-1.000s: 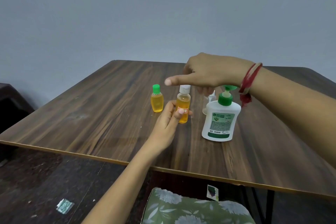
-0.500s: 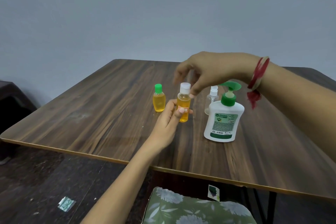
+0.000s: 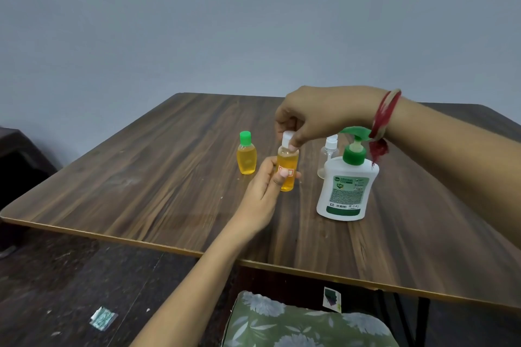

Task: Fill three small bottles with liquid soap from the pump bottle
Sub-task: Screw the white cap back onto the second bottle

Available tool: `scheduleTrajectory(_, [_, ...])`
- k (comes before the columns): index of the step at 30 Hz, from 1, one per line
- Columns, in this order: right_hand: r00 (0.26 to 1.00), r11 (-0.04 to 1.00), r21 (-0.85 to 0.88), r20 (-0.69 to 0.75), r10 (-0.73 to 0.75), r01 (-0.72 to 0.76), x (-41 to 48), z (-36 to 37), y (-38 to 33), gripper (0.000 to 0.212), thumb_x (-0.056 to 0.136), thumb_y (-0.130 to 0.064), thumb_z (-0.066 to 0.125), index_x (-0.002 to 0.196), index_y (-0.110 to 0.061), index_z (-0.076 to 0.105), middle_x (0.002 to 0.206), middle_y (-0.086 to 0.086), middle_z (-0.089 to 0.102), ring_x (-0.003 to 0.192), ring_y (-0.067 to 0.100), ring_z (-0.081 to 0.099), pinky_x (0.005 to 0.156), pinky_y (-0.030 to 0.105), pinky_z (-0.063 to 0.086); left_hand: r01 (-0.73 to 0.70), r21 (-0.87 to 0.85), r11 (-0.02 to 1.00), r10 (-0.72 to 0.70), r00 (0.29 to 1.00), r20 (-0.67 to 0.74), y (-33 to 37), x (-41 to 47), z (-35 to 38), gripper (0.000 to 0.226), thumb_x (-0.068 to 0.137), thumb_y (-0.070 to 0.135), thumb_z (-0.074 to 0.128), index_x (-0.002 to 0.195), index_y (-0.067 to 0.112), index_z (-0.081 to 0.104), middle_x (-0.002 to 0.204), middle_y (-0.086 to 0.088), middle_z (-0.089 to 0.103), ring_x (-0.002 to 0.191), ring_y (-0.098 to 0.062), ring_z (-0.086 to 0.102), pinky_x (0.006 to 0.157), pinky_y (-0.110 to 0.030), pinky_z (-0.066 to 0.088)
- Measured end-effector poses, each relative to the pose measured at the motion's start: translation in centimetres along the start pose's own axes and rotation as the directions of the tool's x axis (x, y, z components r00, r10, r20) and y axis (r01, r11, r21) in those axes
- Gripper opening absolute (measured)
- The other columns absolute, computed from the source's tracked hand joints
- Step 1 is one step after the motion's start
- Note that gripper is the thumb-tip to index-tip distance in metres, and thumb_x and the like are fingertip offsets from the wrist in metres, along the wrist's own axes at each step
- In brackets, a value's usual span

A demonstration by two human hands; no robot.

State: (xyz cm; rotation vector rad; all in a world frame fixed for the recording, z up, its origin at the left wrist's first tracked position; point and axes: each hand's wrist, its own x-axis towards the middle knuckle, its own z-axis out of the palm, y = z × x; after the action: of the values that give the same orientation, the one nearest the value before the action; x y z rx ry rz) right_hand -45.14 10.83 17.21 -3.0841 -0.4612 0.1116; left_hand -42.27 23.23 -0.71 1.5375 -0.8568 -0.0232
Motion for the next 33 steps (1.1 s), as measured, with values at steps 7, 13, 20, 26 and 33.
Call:
scheduleTrajectory(7, [0.998, 0.996, 0.084, 0.053, -0.033, 0.029, 0.2, 0.2, 0.0, 0.019, 0.082, -0.019, 0.072, 0.1, -0.017, 0.069, 0.083, -0.005, 0.07, 0.069, 0.003, 0.064, 0.074, 0.025, 0.053, 0.022, -0.014, 1.0, -0.021, 0.998, 0.064, -0.4, -0.2, -0.5, 0.047, 0.088, 0.059, 0.046, 0.114, 0.02, 0.049, 0.099, 0.015, 0.068, 0.103, -0.003, 0.061, 0.088, -0.017, 0.044])
scheduleTrajectory(13, [0.997, 0.997, -0.065, -0.071, -0.04, 0.036, 0.7, 1.2, -0.3, 0.022, 0.088, -0.025, 0.064, 0.101, -0.008, 0.062, 0.089, 0.0, 0.06, 0.087, 0.019, 0.058, 0.077, 0.032, 0.046, 0.006, 0.112, 0.994, -0.005, 1.0, -0.009, -0.4, 0.8, -0.7, 0.04, 0.086, 0.052, 0.043, 0.111, 0.021, 0.05, 0.098, 0.001, 0.065, 0.097, -0.011, 0.062, 0.086, -0.031, 0.051])
scheduleTrajectory(20, [0.987, 0.993, -0.099, -0.152, 0.046, -0.061, 1.2, 2.9, -0.2, 0.023, 0.091, -0.022, 0.058, 0.106, -0.005, 0.062, 0.104, 0.009, 0.063, 0.085, 0.02, 0.052, 0.068, 0.028, 0.035, 0.041, 0.384, 0.922, 0.024, 0.986, -0.163, -0.7, 0.5, 0.2, 0.022, 0.096, 0.047, 0.04, 0.103, 0.026, 0.041, 0.083, 0.011, 0.056, 0.079, -0.011, 0.055, 0.084, -0.053, 0.045])
scheduleTrajectory(26, [0.958, 0.996, 0.088, -0.288, -0.006, 0.032, -0.2, 1.2, 0.8, 0.062, 0.086, -0.03, 0.066, 0.141, -0.023, 0.038, 0.128, 0.004, 0.042, 0.104, 0.013, 0.046, 0.086, 0.023, 0.036, 0.151, 0.315, 0.937, -0.101, 0.98, -0.17, -0.9, 3.0, -0.3, 0.011, 0.096, 0.026, 0.054, 0.095, 0.019, 0.045, 0.083, 0.01, 0.051, 0.074, -0.006, 0.049, 0.063, -0.024, 0.036])
scheduleTrajectory(33, [0.826, 0.949, 0.285, -0.561, 0.053, 0.133, -5.0, -0.9, 2.8, 0.044, 0.09, -0.033, 0.06, 0.132, -0.031, 0.048, 0.126, -0.007, 0.038, 0.106, 0.008, 0.053, 0.081, 0.011, 0.047, 0.397, 0.374, 0.838, -0.349, 0.917, -0.192, -4.4, 4.6, 0.9, 0.023, 0.089, 0.03, 0.063, 0.108, 0.017, 0.058, 0.105, -0.006, 0.047, 0.103, -0.026, 0.051, 0.088, -0.035, 0.041])
